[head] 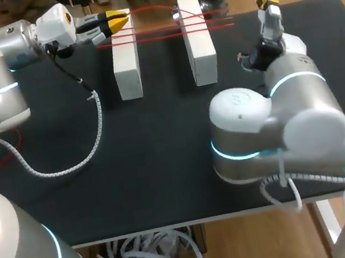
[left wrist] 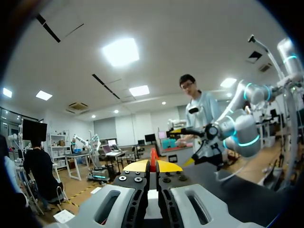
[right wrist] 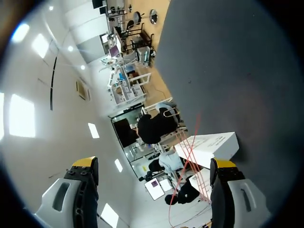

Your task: Grab the tape and strap the tape.

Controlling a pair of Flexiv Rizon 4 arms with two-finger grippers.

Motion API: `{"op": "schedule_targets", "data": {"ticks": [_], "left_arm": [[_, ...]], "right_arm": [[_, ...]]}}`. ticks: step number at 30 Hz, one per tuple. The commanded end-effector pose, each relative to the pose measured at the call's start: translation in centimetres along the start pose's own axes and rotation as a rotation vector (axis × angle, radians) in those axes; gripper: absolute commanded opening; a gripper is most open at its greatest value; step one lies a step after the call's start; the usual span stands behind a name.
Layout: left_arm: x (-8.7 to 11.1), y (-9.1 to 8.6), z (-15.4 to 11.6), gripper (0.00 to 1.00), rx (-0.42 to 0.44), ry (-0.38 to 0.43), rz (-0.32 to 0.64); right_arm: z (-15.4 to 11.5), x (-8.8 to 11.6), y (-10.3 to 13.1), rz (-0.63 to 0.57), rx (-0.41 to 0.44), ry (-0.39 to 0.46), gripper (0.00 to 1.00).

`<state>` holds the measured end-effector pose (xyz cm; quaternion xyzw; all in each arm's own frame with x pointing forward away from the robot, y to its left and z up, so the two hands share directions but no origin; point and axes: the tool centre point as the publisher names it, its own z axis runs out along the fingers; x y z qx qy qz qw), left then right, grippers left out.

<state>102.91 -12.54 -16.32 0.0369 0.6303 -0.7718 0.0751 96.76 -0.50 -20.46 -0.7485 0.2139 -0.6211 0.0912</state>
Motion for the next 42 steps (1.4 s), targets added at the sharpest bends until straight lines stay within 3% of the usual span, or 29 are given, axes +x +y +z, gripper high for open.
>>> {"op": "schedule_targets", "data": {"ticks": [1,17,29,36,42], "left_arm": [[0.0,0.1,0.0,0.00,0.002,-0.001,0.001],[0.0,0.1,0.0,0.00,0.002,-0.001,0.001],[0.0,0.1,0.0,0.00,0.002,-0.001,0.001],[0.0,0.1,0.0,0.00,0.002,-0.001,0.001],[0.0,0.1,0.0,0.00,0.002,-0.001,0.001]], "right_arm": [[2.0,-1.0,-1.2,0.025,-0.053,0.055,1.00],[5.4,-3.1,-1.2,0.048,-0.051,0.125,1.00],[7.5,-2.3,-0.6,0.049,-0.063,0.162,0.96],[7.3,-1.2,0.0,0.055,-0.054,0.170,0.99],[6.8,-0.6,0.4,0.058,-0.046,0.167,0.96]]}}
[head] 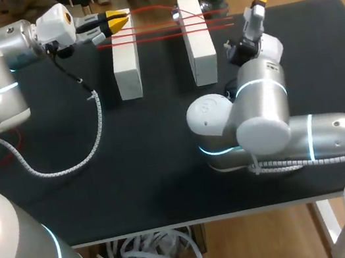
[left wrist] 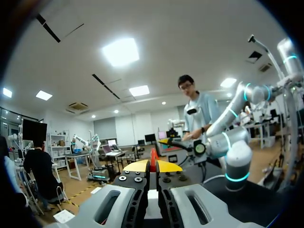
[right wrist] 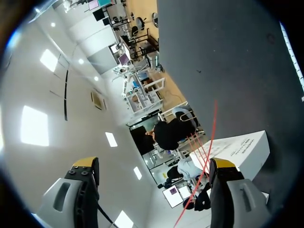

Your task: Grab the tape and strap the tape.

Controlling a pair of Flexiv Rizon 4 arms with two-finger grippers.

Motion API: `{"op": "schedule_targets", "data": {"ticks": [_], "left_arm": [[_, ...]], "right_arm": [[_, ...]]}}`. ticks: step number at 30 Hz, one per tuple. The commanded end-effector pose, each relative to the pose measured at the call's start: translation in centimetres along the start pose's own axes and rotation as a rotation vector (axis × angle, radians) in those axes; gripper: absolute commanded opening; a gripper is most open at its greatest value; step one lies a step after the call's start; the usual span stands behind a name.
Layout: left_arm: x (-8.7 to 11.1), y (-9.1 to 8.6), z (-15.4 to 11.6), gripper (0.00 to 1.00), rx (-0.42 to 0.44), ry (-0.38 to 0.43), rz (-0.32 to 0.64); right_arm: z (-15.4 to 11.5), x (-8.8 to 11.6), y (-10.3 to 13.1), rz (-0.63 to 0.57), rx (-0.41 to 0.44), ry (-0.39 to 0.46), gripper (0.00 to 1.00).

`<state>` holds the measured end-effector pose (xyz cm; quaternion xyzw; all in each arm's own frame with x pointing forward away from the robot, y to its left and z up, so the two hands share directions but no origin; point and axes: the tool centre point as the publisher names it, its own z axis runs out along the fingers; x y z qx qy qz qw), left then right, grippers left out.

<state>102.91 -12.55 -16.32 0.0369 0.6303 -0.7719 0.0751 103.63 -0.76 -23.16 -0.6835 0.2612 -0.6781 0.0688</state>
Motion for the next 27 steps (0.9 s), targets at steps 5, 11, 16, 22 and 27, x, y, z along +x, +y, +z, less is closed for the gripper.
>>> {"op": "schedule_targets", "data": {"ticks": [5,11,16,22,27], "left_arm": [[0.0,0.1,0.0,0.00,0.002,-0.001,0.001],[0.0,0.1,0.0,0.00,0.002,-0.001,0.001],[0.0,0.1,0.0,0.00,0.002,-0.001,0.001],[0.0,0.1,0.0,0.00,0.002,-0.001,0.001],[0.0,0.1,0.0,0.00,0.002,-0.001,0.001]], "right_arm": [[-0.5,1.1,0.7,0.003,0.018,-0.015,0.92],[-0.6,1.5,0.8,0.010,0.022,-0.013,0.89],[-0.5,1.8,0.8,0.017,0.019,-0.003,0.85],[-0.5,2.1,1.0,0.020,0.014,0.001,0.82],[-0.4,2.2,1.2,0.019,0.012,0.004,0.76]]}}
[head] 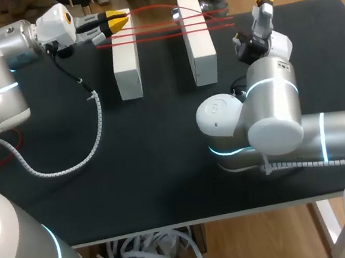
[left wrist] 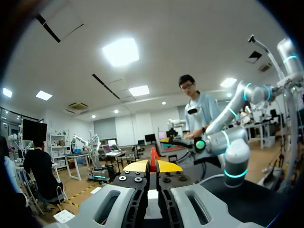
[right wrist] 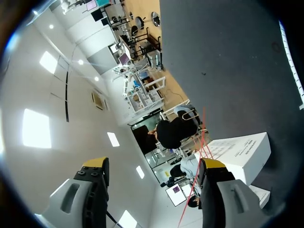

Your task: Grab the tape and strap the tape.

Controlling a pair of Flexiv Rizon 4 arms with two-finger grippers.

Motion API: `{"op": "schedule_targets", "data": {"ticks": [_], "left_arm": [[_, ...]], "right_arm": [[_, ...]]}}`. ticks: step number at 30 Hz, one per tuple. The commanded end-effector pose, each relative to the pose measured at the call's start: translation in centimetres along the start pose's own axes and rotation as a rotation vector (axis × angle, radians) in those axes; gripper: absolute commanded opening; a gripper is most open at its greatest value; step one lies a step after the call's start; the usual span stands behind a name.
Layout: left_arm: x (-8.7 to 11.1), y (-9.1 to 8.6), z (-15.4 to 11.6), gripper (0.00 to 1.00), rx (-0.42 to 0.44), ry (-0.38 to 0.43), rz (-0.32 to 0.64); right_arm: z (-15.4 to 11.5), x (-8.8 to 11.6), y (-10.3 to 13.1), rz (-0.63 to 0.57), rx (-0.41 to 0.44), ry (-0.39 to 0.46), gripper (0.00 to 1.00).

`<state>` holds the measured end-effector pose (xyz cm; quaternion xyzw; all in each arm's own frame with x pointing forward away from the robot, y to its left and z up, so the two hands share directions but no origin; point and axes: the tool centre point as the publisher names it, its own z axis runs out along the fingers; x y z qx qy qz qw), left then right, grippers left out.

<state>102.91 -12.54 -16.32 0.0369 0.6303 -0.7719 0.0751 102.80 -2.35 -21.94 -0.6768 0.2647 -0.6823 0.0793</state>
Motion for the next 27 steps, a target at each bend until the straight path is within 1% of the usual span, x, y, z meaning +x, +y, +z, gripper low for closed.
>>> {"op": "schedule_targets", "data": {"ticks": [1,9,13,23,25,27], "left_arm": [[0.02,0.09,0.01,0.00,0.002,-0.001,0.001],[0.02,0.09,0.01,0.00,0.002,-0.001,0.001],[0.02,0.09,0.01,0.00,0.002,-0.001,0.001],[0.02,0.09,0.01,0.00,0.002,-0.001,0.001],[0.02,0.09,0.01,0.00,0.002,-0.001,0.001],[0.02,0.09,0.01,0.00,0.002,-0.001,0.001]], "right_arm": [[0.05,0.38,0.21,-0.003,-0.001,-0.005,0.76],[-0.29,0.44,0.66,-0.013,0.008,-0.012,0.62],[-0.55,0.39,0.85,-0.016,0.012,-0.015,0.59],[-0.81,0.31,0.80,-0.020,0.017,-0.018,0.57],[-0.82,0.30,0.74,-0.019,0.018,-0.018,0.56],[-0.88,0.32,0.68,-0.019,0.019,-0.019,0.50]]}}
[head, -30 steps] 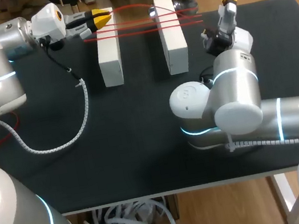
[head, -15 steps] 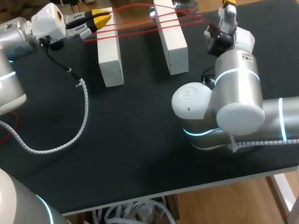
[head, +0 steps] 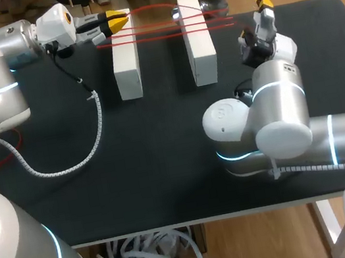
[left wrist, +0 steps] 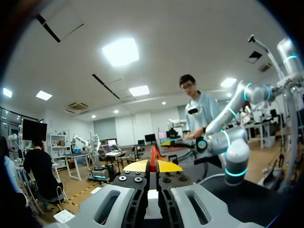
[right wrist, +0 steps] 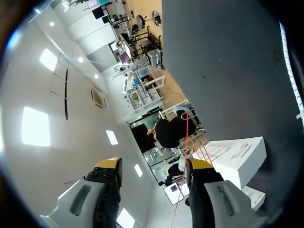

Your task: Grab the tape and strap the tape.

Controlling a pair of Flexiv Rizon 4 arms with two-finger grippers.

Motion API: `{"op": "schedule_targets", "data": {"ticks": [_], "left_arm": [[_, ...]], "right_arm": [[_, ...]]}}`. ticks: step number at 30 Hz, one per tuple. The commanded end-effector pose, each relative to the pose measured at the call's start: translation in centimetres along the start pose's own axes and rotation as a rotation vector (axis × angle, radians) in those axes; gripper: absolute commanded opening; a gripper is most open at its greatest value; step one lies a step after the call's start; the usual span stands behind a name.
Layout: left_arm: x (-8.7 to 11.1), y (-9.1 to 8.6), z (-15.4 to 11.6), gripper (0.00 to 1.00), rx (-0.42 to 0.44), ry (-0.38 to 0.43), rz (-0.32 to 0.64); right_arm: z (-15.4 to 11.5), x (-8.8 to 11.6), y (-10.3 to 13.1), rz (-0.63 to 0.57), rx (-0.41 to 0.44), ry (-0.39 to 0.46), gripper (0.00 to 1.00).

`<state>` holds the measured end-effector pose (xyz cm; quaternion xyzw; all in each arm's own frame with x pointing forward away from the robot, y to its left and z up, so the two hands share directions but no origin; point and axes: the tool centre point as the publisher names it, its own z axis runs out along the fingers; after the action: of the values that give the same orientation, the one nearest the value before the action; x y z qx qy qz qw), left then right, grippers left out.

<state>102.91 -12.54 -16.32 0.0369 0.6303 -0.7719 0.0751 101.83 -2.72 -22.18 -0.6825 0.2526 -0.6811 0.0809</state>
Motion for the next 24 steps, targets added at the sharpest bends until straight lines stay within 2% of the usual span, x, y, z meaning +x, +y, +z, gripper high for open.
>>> {"op": "schedule_targets", "data": {"ticks": [1,17,24], "left_arm": [[0.02,0.09,0.01,0.00,0.002,-0.001,0.001],[0.02,0.09,0.01,0.00,0.002,-0.001,0.001],[0.02,0.09,0.01,0.00,0.002,-0.001,0.001]], "right_arm": [[-0.06,0.28,0.00,-0.001,0.002,-0.007,0.50],[0.01,0.05,-0.12,-0.010,0.000,-0.006,0.43],[0.11,-0.14,0.04,-0.023,-0.005,-0.006,0.34]]}}
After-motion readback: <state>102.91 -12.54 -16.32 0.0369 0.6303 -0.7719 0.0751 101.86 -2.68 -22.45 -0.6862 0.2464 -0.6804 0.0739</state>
